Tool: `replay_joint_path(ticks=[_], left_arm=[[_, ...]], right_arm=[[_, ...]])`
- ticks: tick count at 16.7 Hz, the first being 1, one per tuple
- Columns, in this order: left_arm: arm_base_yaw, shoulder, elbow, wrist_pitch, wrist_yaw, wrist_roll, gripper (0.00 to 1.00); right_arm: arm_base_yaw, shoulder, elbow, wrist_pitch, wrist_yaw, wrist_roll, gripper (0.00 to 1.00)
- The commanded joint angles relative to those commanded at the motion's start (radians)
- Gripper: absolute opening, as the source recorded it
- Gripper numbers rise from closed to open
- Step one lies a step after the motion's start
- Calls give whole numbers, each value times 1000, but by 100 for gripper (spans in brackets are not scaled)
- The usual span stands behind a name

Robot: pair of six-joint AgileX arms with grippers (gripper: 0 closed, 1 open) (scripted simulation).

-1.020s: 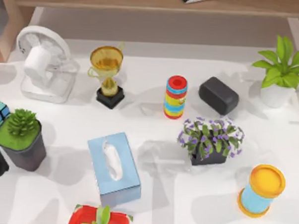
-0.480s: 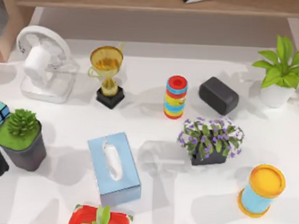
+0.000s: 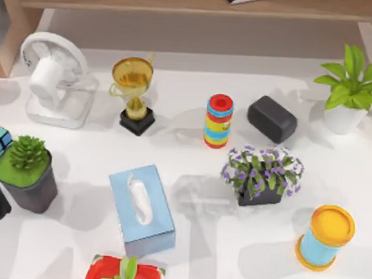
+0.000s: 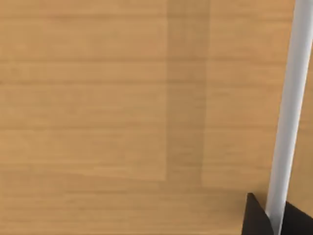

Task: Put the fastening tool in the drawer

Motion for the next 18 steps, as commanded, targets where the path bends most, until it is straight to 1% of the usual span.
replay_joint_path(ticks=[8,14,18], left_arm=[[0,0,0,0,0,0,100],[0,0,0,0,0,0,100],[0,0,0,0,0,0,100]], right_arm=[[56,67,163,-96,57,0,0],[55,80,182,-112,66,2,0],[88,143,331,-186,96,1,0]])
